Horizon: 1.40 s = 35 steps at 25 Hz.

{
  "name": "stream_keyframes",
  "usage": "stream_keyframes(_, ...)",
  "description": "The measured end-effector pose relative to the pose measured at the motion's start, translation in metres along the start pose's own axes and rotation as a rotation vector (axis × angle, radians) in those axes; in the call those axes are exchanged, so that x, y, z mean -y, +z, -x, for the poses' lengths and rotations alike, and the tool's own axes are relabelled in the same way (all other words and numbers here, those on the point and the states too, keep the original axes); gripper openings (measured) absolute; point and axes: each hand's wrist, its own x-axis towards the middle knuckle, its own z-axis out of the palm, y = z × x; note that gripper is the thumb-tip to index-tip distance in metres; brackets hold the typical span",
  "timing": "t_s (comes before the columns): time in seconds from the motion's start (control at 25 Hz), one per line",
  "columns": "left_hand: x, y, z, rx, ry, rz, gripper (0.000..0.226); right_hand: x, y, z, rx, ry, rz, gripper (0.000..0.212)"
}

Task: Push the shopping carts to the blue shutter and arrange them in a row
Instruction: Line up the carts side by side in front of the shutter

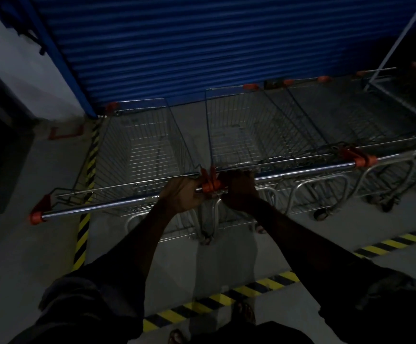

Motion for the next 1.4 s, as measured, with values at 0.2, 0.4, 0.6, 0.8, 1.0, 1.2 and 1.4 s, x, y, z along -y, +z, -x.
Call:
stream_keyframes(0.2,0.004,-0.002,0.002,-0.148,0.054,-0.073,0.052,0.001,-0.005,0.005,-0.014,-0.018,-0.05,0.059)
stream_keyframes(0.4,0.003,-0.005,-0.001,-0.048,-0.018,-0.077,0.066,0.003,-0.006,0.006,0.023,0.005,-0.04,0.063)
stream_keyframes(0.6,0.003,-0.007,0.002,0.042,-0.065,-0.004,0.059,0.006,-0.006,0.006,-0.004,-0.024,-0.039,0.064)
stream_keyframes(0.8,-0.006,-0.009,0.0,0.086,-0.096,0.04,0.06,0.006,-0.006,0.005,-0.017,-0.022,-0.03,0.065)
stream_keyframes(1.0,-0.006,-0.005,0.005,-0.037,-0.028,0.021,0.061,0.005,-0.001,0.004,-0.068,-0.049,-0.004,0.066)
stream_keyframes(1.2,0.002,0.002,0.011,-0.013,-0.025,-0.029,0.058,0.004,0.0,0.004,-0.092,-0.053,-0.003,0.064)
stream_keyframes(1.4,0.01,0.0,0.016,-0.027,0.0,0.027,0.047,0.005,-0.002,0.004,-0.073,-0.032,-0.018,0.065)
